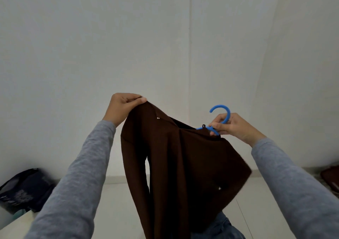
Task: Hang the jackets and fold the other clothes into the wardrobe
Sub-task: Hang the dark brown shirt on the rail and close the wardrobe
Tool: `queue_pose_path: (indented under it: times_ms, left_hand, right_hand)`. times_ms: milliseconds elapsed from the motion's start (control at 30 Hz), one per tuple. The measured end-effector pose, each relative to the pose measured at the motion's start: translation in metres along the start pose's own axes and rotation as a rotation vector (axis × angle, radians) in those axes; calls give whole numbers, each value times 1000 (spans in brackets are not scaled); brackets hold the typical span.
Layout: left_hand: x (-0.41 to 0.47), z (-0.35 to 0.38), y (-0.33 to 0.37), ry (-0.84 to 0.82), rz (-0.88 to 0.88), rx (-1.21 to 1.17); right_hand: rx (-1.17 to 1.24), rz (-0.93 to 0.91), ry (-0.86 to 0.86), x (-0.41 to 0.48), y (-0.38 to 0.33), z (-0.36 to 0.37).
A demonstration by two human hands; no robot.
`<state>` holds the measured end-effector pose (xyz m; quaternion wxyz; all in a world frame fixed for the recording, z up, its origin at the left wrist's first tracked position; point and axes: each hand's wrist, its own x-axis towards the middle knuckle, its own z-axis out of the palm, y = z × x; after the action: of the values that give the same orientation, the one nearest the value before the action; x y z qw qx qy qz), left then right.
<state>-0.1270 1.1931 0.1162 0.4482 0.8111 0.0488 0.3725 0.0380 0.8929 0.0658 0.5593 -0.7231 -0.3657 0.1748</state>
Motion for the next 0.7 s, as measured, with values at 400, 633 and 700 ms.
queue_pose_path:
  times_ms: [400,633,700]
  left_hand:
    - [0,39,8,-312,-86,28]
    - [-22,30,-32,-357,-181,102]
    - [-26,27,-45,-317,-229,171]
  right_hand:
    - [154,-142,254,23,-38,35]
    - [193,-177,412,33,-40,40]
    - [176,-183,461,36,-40,41]
